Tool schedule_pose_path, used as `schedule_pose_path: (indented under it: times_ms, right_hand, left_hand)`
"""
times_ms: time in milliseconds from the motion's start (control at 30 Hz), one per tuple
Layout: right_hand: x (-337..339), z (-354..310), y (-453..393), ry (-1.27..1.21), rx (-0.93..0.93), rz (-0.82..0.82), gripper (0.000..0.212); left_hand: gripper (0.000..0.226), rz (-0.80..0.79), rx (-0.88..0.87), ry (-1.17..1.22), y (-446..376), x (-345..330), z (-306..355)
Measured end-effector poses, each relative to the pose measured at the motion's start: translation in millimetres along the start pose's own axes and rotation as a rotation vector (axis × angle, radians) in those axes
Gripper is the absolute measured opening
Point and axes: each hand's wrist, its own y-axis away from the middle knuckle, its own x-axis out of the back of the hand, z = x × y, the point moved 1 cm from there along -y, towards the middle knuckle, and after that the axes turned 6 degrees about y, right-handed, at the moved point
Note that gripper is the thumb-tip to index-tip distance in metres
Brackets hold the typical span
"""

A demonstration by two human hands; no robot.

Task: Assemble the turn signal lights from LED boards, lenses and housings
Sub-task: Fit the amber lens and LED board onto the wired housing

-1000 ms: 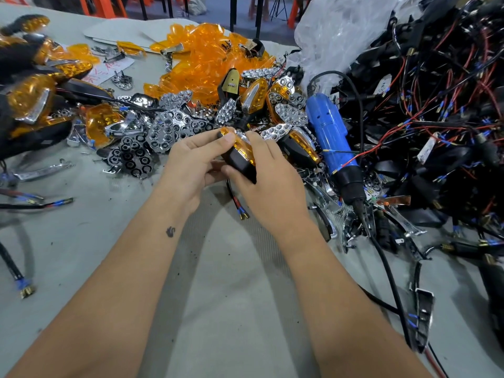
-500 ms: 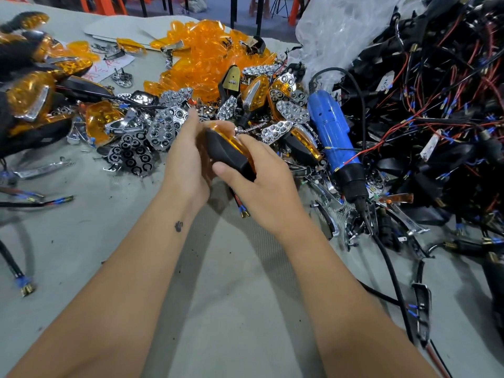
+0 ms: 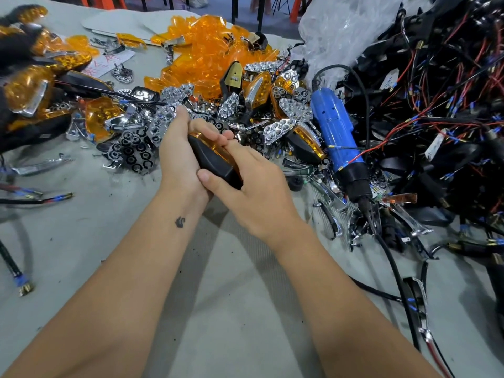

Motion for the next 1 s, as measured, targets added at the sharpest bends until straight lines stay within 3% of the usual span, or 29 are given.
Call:
schedule_pose_path:
  times_ms: [200,300,467,633,800,900,1000]
  right_hand:
    - [-1,-2,2,0.137,0.039,0.055,0.054]
    - [-2,-3,3,0.084,0.044,0.133,0.056]
    - [0,-3,3,0.067,0.079,0.213,0.042]
    - [0,-5,3,0.157,0.163,0.292,0.046]
    - [-3,-1,3,0.193,0.205,0.357,0.048]
    - [-6,2,2,0.034,0.132,0.339,0.044]
    - [-4,5,-3,-0.346,-0.128,0.281,0.028]
  left_hand:
    - [0.073,-0.074,-0.016,0.059,2,-1,0]
    - [0.073,-0.099,-0.026,0.097,4,-4,1]
    - [0.066,-0.059,-0.095,0.064,6,-8,2]
    - [0.061,0.052,-0.105,0.083,7,-13,6]
    - [0.06,0.058,-0.119,0.083,7,-13,5]
    - [0.061,-0.032,-0.055,0.06,8,-13,4]
    - [0.048,-0.201,0.017,-0.153,12,-13,-2]
